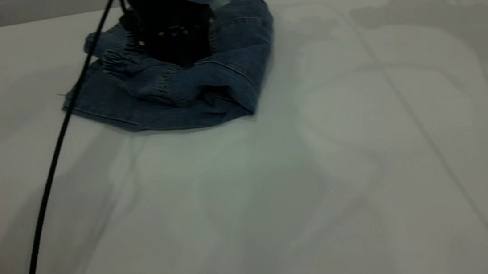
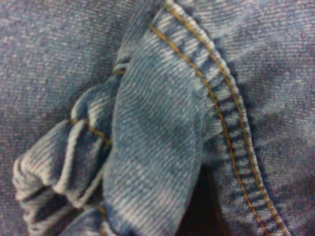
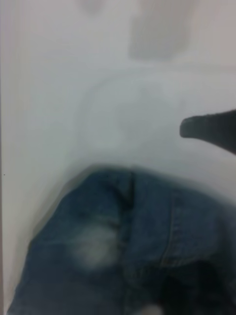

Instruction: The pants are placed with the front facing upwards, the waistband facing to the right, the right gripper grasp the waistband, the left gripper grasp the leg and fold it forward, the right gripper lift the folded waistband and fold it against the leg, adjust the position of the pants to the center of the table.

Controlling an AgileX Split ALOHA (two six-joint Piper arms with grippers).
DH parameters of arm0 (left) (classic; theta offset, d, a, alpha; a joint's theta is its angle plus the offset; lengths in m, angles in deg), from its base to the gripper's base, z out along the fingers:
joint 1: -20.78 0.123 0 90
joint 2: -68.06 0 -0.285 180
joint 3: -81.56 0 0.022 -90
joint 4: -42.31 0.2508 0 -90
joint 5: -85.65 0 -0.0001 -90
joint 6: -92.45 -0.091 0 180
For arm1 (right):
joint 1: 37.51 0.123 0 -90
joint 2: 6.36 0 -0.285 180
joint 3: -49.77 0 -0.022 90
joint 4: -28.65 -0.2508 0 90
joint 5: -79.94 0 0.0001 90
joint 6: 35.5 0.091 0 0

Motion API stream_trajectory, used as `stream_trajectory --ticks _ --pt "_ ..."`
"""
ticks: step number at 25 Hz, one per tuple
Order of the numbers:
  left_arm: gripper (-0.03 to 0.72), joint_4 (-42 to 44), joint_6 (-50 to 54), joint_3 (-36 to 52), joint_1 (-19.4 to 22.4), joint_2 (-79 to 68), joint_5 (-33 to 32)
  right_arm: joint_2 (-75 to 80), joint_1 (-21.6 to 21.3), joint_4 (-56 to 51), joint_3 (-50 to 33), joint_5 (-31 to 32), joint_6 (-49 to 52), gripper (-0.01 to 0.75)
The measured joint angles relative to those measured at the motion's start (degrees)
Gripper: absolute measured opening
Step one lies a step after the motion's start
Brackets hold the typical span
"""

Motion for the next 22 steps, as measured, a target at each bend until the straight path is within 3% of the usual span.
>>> stream_trajectory --ticks 22 --pt "0.480 -0.3 3.4 0.0 -10.9 -0.1 0.2 -0.1 0.0 0.0 0.0 0.1 0.0 0.532"
